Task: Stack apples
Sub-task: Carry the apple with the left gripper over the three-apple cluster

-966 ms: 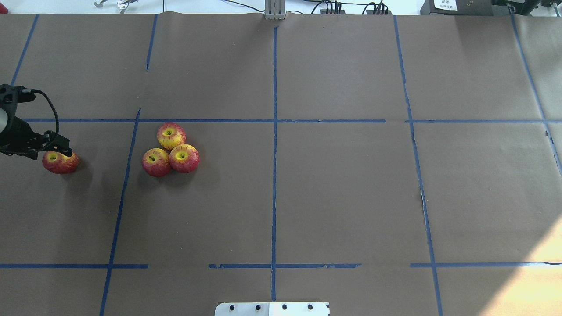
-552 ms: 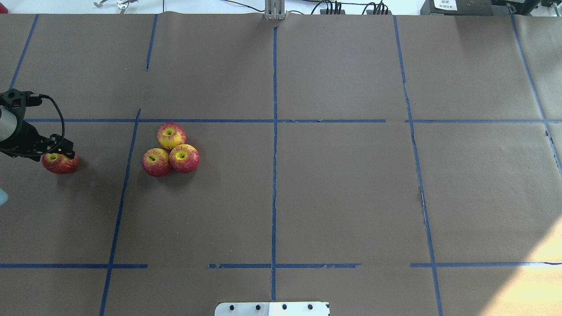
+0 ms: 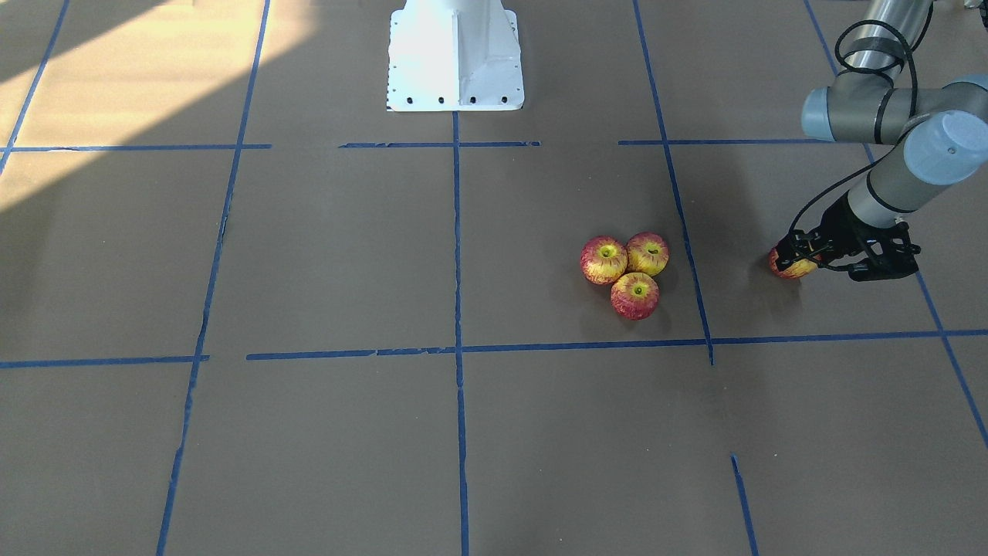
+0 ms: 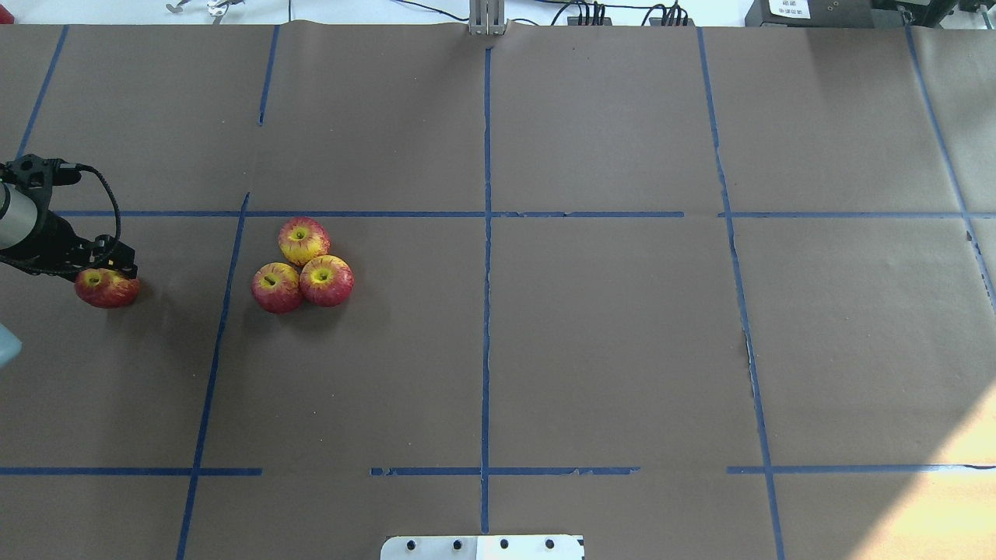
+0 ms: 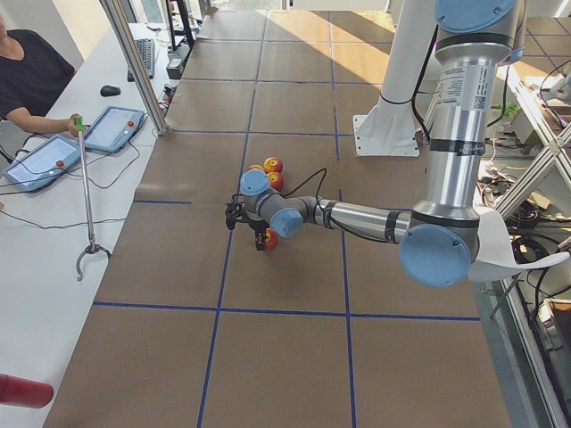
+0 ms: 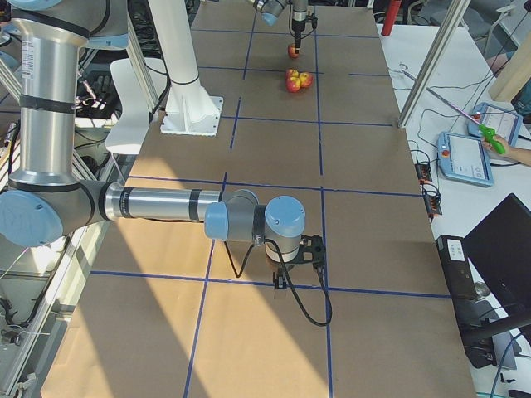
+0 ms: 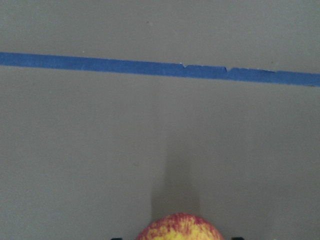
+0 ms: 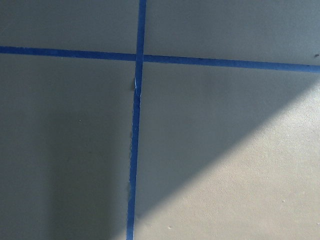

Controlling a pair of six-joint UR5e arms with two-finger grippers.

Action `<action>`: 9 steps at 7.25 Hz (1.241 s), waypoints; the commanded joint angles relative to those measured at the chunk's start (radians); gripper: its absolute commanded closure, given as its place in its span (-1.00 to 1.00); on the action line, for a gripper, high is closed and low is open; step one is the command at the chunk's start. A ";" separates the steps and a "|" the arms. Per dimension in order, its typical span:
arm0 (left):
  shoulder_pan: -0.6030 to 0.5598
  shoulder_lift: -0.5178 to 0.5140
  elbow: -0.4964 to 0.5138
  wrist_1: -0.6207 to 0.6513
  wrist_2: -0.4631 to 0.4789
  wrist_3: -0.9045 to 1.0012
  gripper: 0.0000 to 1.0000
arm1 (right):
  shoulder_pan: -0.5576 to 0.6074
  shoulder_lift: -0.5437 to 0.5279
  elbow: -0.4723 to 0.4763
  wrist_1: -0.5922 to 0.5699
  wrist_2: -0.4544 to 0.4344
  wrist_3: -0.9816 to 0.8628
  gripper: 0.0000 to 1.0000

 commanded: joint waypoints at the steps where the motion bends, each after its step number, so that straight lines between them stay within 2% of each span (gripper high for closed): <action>1: -0.001 -0.008 -0.052 0.007 -0.008 -0.083 1.00 | 0.000 0.000 0.000 0.000 0.000 0.000 -1.00; 3: -0.001 -0.014 -0.207 0.048 -0.009 -0.236 1.00 | 0.000 0.000 0.000 0.001 0.000 0.000 -1.00; 4: 0.000 -0.063 -0.241 0.094 -0.008 -0.310 1.00 | 0.000 0.000 0.000 0.000 0.000 0.000 -1.00; 7: 0.138 -0.278 -0.229 0.295 0.005 -0.477 1.00 | 0.000 0.000 0.000 0.000 0.000 0.000 -1.00; 9: 0.182 -0.309 -0.226 0.342 0.059 -0.478 1.00 | 0.000 0.000 0.000 0.000 0.000 0.000 -1.00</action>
